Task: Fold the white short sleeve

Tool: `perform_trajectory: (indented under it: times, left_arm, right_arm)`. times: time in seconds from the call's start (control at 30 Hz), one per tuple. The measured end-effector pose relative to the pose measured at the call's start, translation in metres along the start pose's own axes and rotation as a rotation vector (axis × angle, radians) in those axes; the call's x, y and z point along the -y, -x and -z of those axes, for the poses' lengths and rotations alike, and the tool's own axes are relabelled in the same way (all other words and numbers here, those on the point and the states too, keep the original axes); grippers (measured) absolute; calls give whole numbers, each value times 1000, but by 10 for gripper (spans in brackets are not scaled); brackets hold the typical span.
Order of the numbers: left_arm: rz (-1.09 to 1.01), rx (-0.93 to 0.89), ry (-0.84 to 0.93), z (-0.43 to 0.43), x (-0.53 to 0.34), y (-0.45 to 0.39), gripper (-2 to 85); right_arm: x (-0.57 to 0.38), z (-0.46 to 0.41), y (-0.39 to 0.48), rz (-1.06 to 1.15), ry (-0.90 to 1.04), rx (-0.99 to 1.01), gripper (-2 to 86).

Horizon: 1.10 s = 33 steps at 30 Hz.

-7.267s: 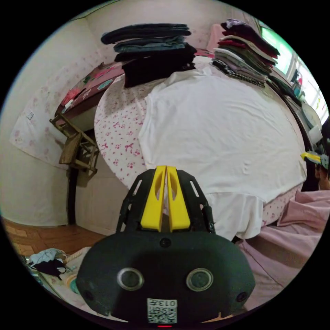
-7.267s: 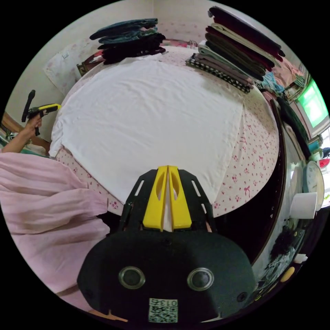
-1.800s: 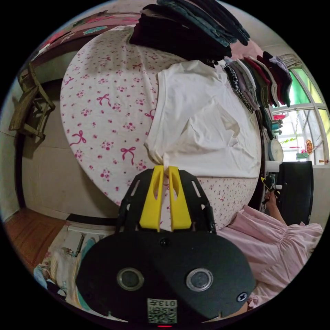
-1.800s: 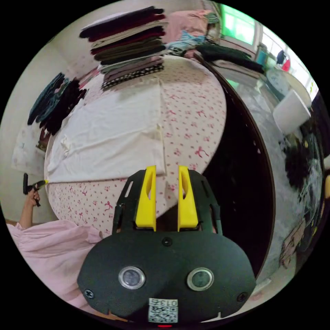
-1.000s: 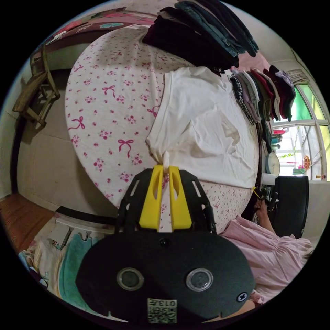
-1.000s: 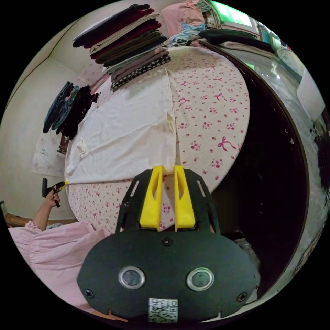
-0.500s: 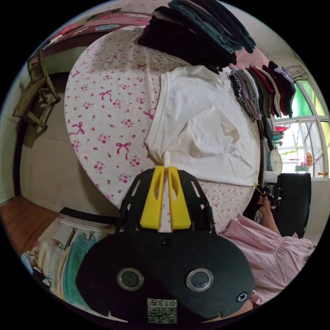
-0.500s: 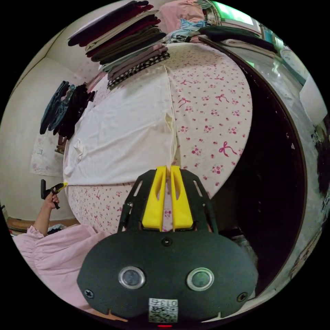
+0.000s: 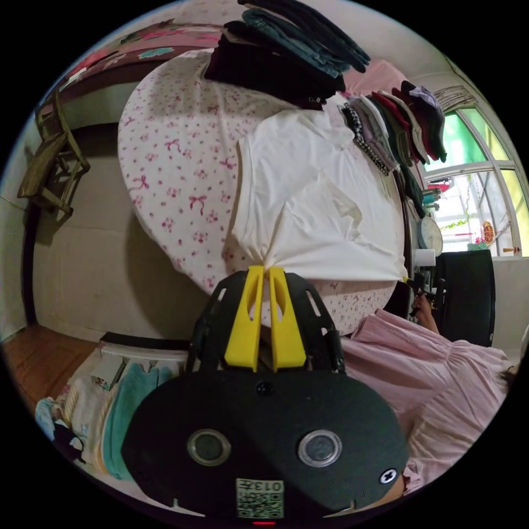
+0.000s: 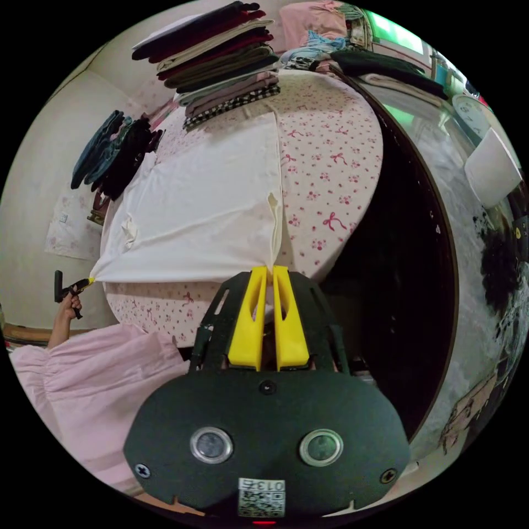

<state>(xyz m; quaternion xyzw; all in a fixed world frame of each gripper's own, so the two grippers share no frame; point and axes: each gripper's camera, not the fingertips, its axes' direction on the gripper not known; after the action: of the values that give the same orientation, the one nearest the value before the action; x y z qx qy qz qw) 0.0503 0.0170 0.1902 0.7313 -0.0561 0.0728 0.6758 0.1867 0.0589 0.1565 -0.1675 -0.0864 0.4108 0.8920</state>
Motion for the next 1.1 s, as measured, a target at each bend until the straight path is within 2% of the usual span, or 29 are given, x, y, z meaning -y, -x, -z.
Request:
perform_trajectory:
  times: [0.13,0.23,0.33,0.4,0.47,0.53,0.67,0.77,0.8,0.9,0.97,1.1]
  left_arm:
    - [59,3,42,-19,-23,4,8]
    - [101,-49,2,-19,-36,4,11]
    - [138,80,-57,7,-47,-5,11]
    - [86,198,-120,26,-49,-26,9]
    - [-41,249,-157,33,-36,-65,5]
    - [-139,227,-117,20,-19,-97,3]
    - [-307,231,-10,-27,15,-160,-1]
    - [-316,264,50,-48,30,-172,-2]
    - [-316,259,59,-48,31,-172,-2]
    - [-262,263,26,-34,31,-163,-2]
    - [-252,259,-33,-18,25,-162,-2]
    - [-295,274,-61,-12,18,-179,-2]
  right_arm:
    - [-13,-24,10,-14,45,-9,38]
    - [-15,-32,24,15,36,-52,62]
    - [-11,-27,38,50,17,-150,65]
    - [-4,-22,58,98,-34,-223,50]
    - [6,-28,81,183,-62,-192,35]
    - [22,-53,116,294,-46,-151,24]
    - [43,-98,154,365,17,-164,16]
    - [51,-117,165,341,40,-186,12]
    - [54,-120,164,292,51,-260,12]
    - [58,-112,175,256,-9,-287,17]
    - [62,-111,204,332,-57,-263,25]
    - [73,-147,323,652,-86,-31,54]
